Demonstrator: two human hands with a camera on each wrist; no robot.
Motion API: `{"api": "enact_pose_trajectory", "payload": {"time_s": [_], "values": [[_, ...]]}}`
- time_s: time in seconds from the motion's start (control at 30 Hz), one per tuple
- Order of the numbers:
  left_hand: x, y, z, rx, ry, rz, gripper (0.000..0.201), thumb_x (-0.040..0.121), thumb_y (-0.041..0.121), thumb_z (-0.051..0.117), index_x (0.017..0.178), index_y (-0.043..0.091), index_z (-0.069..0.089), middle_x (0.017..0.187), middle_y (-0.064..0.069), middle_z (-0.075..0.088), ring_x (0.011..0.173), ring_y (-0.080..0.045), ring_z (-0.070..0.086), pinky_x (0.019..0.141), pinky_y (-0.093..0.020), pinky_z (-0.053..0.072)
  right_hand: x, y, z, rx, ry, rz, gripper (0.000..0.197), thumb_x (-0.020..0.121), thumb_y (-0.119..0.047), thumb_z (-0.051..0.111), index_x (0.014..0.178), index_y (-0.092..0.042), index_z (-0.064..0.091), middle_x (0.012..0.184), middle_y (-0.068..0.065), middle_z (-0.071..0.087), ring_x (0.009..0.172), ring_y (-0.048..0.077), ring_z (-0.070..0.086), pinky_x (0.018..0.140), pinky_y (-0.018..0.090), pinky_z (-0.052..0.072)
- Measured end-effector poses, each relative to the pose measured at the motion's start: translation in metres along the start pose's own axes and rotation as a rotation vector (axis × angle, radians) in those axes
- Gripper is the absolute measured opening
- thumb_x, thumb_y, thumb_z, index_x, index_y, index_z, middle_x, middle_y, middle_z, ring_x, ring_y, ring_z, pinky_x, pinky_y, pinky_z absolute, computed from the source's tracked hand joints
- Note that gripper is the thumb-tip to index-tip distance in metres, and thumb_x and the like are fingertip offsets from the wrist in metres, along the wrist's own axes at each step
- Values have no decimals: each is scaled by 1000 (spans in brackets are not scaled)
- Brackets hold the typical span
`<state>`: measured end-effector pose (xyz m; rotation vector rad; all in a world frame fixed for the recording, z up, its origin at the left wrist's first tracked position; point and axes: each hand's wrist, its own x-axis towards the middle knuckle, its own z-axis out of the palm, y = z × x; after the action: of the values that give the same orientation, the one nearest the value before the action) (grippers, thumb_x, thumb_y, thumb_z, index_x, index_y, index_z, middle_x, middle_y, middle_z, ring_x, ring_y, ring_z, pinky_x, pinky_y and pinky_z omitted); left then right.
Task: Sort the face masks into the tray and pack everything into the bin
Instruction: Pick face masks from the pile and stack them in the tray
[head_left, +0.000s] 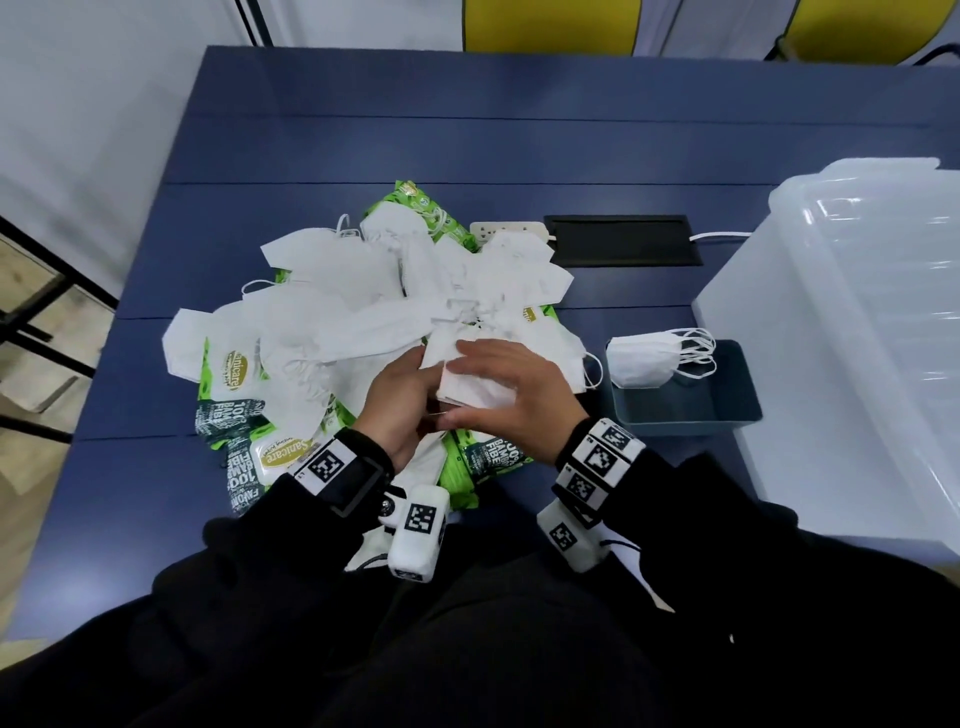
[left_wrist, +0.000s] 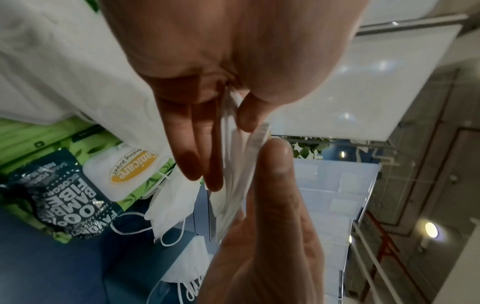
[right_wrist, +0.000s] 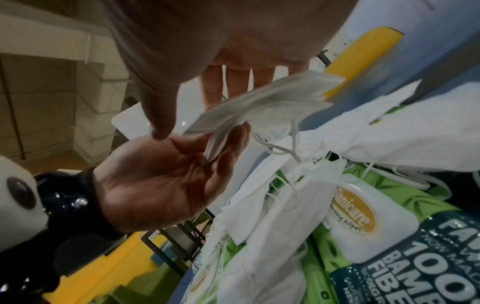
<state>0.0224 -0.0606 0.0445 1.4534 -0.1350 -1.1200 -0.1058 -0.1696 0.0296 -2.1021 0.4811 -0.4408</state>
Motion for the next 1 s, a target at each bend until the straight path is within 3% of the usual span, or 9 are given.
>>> {"api": "enact_pose_trajectory", "payload": {"time_s": [0.13, 0.27, 0.37, 0.43, 0.57, 0.7, 0.77, 0.93, 1.0], "values": [[0, -5, -9, -44, -36, -17, 25, 104, 15, 55, 125, 14, 69, 104, -11, 72, 84, -29, 69, 66, -42, 63, 1, 12, -5, -86, -60, -36, 27, 93, -43, 64, 117, -35, 74, 150, -7, 53, 145, 19, 39, 117, 51, 30], [-3, -3, -9, -33, -85, -34, 46, 95, 33, 69, 137, 16, 62, 130, -12, 67, 99, -40, 66, 76, -52, 62, 1, 16, -11, -119, -39, -52, 41, 88, -34, 72, 129, -36, 65, 156, -8, 45, 149, 18, 33, 117, 54, 29], [-8, 0, -9, 138, -197, 36, 32, 98, 26, 68, 129, 22, 63, 121, -6, 73, 101, -32, 74, 76, -49, 63, 4, 12, -17, 20, 16, -15, 62, 77, -26, 87, 133, -20, 60, 151, -7, 46, 144, 11, 38, 119, 37, 33], [-10, -1, -11, 273, -262, 84, 39, 92, 15, 75, 127, 22, 61, 116, -3, 74, 100, -27, 74, 68, -41, 62, 4, 16, -21, 75, 77, 94, 69, 70, -26, 92, 130, -23, 59, 141, -17, 48, 136, 10, 45, 109, 29, 42], [-6, -7, -20, 432, -310, 99, 48, 88, 3, 76, 130, 19, 59, 116, -4, 72, 96, -30, 74, 69, -49, 64, 7, 30, -42, 240, 157, 358, 68, 68, -26, 94, 124, -40, 58, 139, -12, 53, 125, 9, 54, 94, 36, 53], [-4, -6, -28, 525, -349, 119, 40, 89, 3, 74, 124, 20, 64, 113, -2, 73, 94, -28, 74, 72, -49, 64, 10, 32, -63, 247, -38, 535, 82, 67, -25, 95, 136, -36, 51, 132, 1, 56, 104, 16, 65, 86, 36, 56], [-3, -6, -29, 519, -341, 84, 36, 88, 6, 73, 119, 23, 67, 109, 0, 75, 95, -26, 74, 71, -45, 63, 9, 31, -63, 366, -163, 605, 74, 63, -23, 96, 129, -29, 62, 115, 11, 66, 89, 23, 66, 78, 46, 55], [-6, -5, -31, 461, -386, -6, 37, 82, 23, 67, 118, 17, 72, 108, -8, 77, 88, -31, 70, 64, -36, 58, 7, 30, -54, 492, -242, 685, 39, 69, -13, 89, 107, -14, 78, 118, 26, 70, 100, 31, 64, 100, 57, 47], [-6, -6, -33, 452, -405, -30, 31, 88, 18, 67, 118, 14, 72, 106, -9, 77, 82, -31, 68, 60, -33, 57, 7, 30, -53, 515, -238, 712, 32, 67, -18, 87, 96, -8, 76, 103, 26, 70, 89, 34, 59, 85, 51, 48]]}}
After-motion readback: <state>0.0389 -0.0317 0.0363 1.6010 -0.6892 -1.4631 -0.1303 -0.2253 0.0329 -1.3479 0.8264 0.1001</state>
